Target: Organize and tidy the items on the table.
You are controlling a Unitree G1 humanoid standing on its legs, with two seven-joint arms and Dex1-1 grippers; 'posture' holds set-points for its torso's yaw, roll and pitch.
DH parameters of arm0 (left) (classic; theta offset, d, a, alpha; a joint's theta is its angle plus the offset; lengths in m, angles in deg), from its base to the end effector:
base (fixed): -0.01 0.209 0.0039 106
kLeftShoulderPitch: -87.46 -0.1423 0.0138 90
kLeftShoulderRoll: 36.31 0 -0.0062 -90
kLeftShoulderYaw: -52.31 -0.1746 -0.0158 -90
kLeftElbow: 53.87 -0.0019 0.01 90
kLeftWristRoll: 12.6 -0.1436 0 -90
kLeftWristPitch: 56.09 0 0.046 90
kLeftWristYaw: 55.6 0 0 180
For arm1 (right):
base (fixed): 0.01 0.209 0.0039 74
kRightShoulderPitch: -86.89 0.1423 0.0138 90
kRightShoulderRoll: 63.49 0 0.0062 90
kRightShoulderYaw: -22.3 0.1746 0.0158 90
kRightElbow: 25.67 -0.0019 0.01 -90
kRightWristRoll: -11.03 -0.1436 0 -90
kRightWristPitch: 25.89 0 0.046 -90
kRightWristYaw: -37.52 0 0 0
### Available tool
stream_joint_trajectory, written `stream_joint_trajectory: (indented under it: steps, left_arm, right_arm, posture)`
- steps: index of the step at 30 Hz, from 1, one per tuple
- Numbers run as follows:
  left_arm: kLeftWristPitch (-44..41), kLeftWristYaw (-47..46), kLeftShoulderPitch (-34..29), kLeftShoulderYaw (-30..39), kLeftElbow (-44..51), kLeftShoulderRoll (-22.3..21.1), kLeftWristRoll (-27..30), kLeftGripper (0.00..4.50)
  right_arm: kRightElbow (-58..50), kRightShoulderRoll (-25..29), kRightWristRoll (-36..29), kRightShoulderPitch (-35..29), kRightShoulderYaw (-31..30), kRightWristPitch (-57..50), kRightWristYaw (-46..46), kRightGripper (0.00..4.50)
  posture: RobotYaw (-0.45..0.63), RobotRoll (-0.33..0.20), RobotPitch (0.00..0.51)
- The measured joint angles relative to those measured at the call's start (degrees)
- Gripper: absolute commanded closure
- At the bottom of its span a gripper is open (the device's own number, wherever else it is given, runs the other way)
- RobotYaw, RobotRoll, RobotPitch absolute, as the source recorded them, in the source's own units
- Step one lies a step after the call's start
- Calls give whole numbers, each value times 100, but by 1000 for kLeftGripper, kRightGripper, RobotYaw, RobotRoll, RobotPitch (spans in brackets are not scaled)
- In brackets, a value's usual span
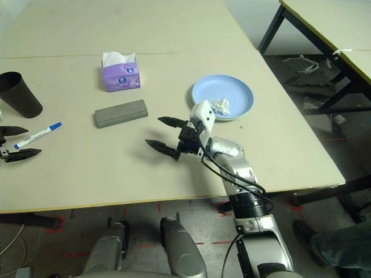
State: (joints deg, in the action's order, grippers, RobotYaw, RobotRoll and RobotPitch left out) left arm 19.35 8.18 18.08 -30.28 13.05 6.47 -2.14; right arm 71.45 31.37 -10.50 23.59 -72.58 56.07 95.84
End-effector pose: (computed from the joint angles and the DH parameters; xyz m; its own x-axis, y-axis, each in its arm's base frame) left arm 0.2329 0.3726 0.2117 0.7393 -0.3371 -0.5829 0.6084 0.7054 0.3637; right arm 0.2857 -0.1745 0.1411 0.3771 0.9246 0.0534 -0.9119 0.3808 -0.1528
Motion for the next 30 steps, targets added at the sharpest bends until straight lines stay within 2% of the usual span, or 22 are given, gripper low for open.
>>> stream_joint_trajectory:
  steps: [18, 28, 30]
  left_arm:
    - [238, -582, 1172, -495, -1356, 788, -678, 22]
    - [438, -581, 1516, -602, -1941, 944, -876, 22]
    - [475, -551, 1521, -602, -1996, 956, -879, 417]
  right_arm:
    - [-224, 40, -22, -100, -11, 11, -22, 0]
    - [-381, 29, -41, -109, -11, -71, -122, 0]
    - [-408, 30, -44, -125, -11, -87, -138, 0]
  posture:
    - [-212, 0, 199]
    - [-218, 0, 201]
    - [-218, 0, 201]
